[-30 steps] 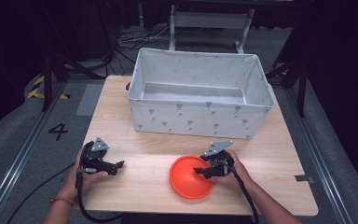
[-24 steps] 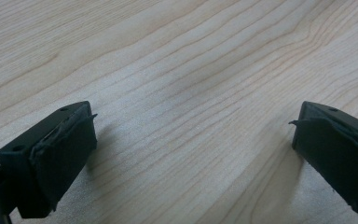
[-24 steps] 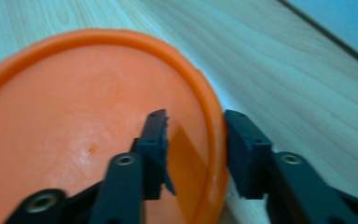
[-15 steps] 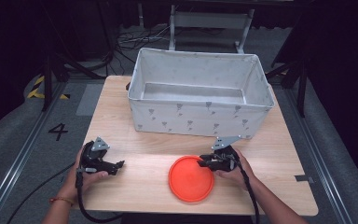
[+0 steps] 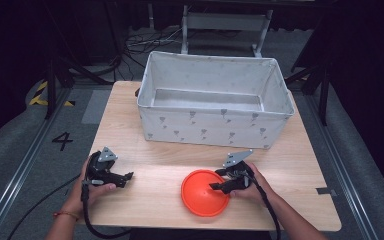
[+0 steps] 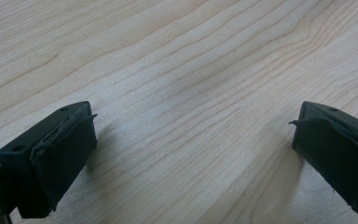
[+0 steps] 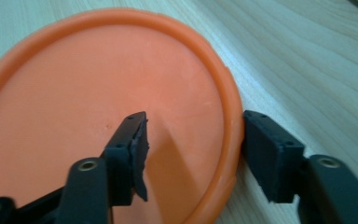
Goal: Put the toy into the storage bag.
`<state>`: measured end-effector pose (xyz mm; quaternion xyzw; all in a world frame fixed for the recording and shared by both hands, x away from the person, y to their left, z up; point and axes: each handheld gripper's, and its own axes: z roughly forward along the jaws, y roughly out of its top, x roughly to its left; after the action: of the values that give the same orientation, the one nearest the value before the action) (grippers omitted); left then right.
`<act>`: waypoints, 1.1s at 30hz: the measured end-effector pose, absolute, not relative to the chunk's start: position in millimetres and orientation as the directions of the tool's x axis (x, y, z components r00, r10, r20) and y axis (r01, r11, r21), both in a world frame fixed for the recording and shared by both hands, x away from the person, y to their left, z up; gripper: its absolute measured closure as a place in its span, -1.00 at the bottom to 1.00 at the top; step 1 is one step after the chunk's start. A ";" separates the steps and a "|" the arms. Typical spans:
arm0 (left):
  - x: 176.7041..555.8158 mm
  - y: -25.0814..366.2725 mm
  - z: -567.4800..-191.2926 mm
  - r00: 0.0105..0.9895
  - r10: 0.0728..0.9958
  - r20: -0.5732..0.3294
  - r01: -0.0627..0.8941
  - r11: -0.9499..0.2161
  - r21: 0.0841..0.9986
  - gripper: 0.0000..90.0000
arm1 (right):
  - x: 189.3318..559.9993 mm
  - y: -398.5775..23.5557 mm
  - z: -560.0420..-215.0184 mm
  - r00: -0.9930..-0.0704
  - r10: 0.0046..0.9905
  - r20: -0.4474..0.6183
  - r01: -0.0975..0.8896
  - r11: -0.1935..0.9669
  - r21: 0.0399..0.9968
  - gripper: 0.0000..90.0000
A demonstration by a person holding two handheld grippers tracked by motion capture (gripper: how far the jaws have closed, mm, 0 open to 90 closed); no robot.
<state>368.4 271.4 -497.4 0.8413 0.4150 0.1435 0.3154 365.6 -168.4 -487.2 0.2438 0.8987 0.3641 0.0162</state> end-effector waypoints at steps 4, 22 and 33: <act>368.3 271.3 -497.3 0.614 0.789 -0.020 0.608 -0.457 0.649 -1.00 | 358.6 -164.0 -488.9 -0.878 0.471 0.081 0.403 0.639 0.655 -0.44; 367.7 271.0 -497.4 0.610 0.792 -0.022 0.612 -0.453 0.648 -1.00 | 362.7 -158.7 -488.6 -0.834 0.524 0.174 0.487 0.549 0.680 0.48; 368.2 271.1 -497.3 0.612 0.791 -0.020 0.610 -0.455 0.649 -1.00 | 364.5 -171.3 -467.8 -0.857 0.471 0.209 0.458 0.511 0.727 0.79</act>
<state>368.2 271.1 -497.3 0.8408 0.4164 0.1438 0.3146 364.5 -171.3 -467.8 0.2674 0.8692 0.4159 0.0079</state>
